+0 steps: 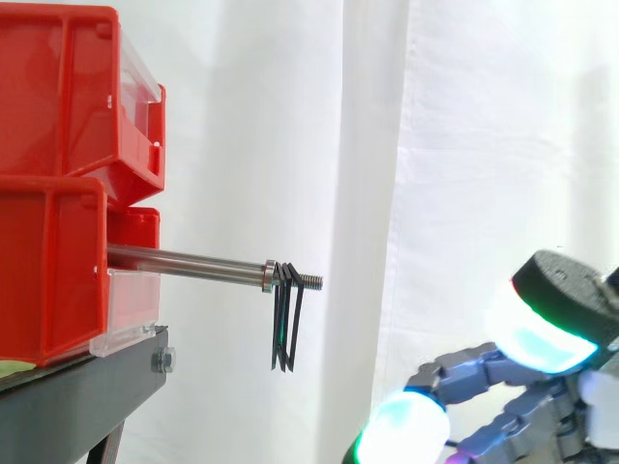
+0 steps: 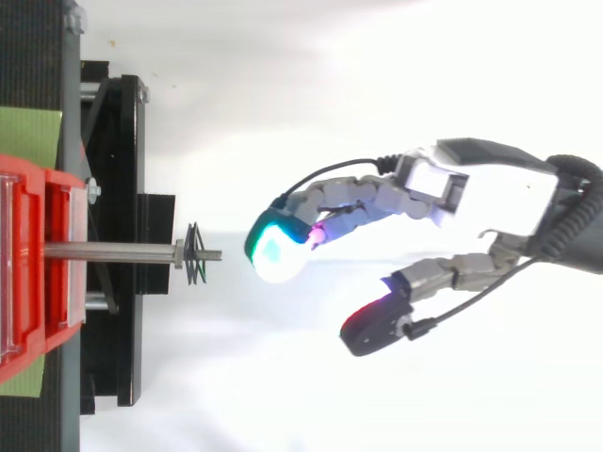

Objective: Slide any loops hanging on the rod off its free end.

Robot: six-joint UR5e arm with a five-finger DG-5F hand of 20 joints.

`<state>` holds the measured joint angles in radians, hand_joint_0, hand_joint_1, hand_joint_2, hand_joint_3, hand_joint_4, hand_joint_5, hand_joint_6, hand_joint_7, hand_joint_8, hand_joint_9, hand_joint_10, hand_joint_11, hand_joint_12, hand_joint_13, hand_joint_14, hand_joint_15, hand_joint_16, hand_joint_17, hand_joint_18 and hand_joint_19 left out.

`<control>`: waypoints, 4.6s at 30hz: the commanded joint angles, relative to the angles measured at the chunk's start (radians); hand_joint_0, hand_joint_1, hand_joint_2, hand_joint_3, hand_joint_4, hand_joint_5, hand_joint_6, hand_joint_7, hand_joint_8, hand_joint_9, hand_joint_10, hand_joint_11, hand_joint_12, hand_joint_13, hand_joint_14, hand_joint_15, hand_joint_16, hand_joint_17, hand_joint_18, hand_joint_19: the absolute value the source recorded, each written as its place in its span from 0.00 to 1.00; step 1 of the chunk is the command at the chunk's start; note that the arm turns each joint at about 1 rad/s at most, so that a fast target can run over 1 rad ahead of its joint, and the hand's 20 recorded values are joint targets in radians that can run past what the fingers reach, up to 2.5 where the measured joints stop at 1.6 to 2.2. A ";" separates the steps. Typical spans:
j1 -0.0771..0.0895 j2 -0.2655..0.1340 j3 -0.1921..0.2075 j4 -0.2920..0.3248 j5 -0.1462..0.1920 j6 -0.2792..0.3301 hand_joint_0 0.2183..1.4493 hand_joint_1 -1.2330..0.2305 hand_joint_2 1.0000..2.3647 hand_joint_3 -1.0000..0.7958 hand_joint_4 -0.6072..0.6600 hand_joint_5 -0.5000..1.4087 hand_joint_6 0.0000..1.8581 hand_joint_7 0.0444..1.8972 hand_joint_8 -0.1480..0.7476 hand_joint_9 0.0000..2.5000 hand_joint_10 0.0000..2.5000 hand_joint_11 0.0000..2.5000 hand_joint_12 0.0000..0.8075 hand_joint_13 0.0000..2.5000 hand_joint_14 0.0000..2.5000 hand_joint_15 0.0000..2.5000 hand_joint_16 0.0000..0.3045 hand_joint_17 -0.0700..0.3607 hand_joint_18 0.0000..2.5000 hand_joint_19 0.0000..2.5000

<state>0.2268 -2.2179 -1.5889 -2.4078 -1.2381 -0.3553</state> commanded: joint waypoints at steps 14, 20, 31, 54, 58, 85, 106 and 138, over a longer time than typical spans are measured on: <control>-0.055 -0.180 0.248 0.006 -0.127 -0.047 0.25 0.46 0.00 0.28 0.69 0.17 0.27 0.50 0.51 0.28 0.00 0.06 0.40 0.30 0.00 0.03 0.17 0.43 0.35 0.14; -0.069 -0.194 0.264 0.038 -0.142 -0.151 0.25 0.45 0.00 0.28 0.69 0.17 0.27 0.51 0.51 0.29 0.00 0.06 0.40 0.30 0.00 0.03 0.17 0.43 0.35 0.14; -0.092 -0.246 0.310 0.147 -0.230 -0.189 0.27 0.45 0.00 0.29 0.70 0.17 0.27 0.53 0.51 0.29 0.00 0.07 0.39 0.31 0.00 0.04 0.16 0.42 0.36 0.14; -0.130 -0.246 0.322 0.213 -0.313 -0.287 0.31 0.43 0.01 0.34 0.68 0.18 0.27 0.58 0.50 0.30 0.00 0.07 0.37 0.31 0.00 0.04 0.16 0.41 0.36 0.15; -0.135 -0.246 0.322 0.219 -0.313 -0.287 0.31 0.42 0.01 0.35 0.68 0.18 0.27 0.58 0.50 0.30 0.00 0.07 0.37 0.32 0.00 0.04 0.16 0.41 0.36 0.15; -0.144 -0.246 0.323 0.243 -0.316 -0.287 0.34 0.39 0.01 0.35 0.65 0.18 0.31 0.61 0.50 0.31 0.00 0.09 0.36 0.34 0.00 0.05 0.15 0.41 0.38 0.15; -0.144 -0.246 0.323 0.243 -0.342 -0.287 0.34 0.38 0.01 0.36 0.63 0.16 0.39 0.50 0.50 0.32 0.00 0.10 0.36 0.34 0.00 0.05 0.15 0.41 0.39 0.15; -0.158 -0.246 0.323 0.242 -0.371 -0.278 0.29 0.36 0.01 0.33 0.64 0.15 0.42 0.47 0.49 0.31 0.00 0.11 0.36 0.34 0.00 0.06 0.15 0.41 0.38 0.16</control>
<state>0.0691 -2.4630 -1.2655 -2.1649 -1.6086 -0.6337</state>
